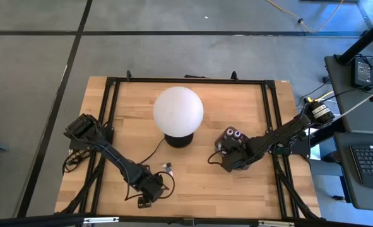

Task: Pick & Place food coloring
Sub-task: Put the small pink food coloring bottle into the black container

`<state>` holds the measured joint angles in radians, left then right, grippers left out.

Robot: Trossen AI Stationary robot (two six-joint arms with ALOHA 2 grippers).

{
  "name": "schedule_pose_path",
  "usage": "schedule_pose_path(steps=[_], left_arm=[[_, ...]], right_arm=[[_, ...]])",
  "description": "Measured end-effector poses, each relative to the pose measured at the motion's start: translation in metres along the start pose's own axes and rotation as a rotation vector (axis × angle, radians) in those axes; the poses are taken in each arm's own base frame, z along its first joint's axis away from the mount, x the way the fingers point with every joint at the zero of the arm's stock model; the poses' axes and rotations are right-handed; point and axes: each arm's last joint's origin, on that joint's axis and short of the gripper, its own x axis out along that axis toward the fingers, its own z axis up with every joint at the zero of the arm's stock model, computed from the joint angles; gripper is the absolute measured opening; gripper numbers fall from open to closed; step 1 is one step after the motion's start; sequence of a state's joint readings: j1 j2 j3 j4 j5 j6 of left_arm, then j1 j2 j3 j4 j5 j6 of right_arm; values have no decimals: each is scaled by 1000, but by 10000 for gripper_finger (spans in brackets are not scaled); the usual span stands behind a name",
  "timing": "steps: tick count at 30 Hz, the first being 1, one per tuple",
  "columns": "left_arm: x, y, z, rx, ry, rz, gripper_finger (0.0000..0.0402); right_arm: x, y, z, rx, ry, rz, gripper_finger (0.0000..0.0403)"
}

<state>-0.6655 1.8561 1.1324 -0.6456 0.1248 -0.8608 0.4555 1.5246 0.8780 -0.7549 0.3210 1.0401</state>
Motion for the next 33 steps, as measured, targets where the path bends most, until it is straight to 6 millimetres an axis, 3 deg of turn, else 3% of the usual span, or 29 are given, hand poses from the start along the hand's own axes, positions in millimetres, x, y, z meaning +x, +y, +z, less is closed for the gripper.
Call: schedule_pose_path(steps=[14,27,33], left_arm=[[2,-8,-12,253,-23,49,345],[6,-18,-27,851,-64,155,345],[6,-20,-26,973,-67,157,339]], right_arm=[[0,0,0,-1,-2,3,106],[0,0,0,-1,-2,3,106],[0,0,0,4,-2,3,106]])
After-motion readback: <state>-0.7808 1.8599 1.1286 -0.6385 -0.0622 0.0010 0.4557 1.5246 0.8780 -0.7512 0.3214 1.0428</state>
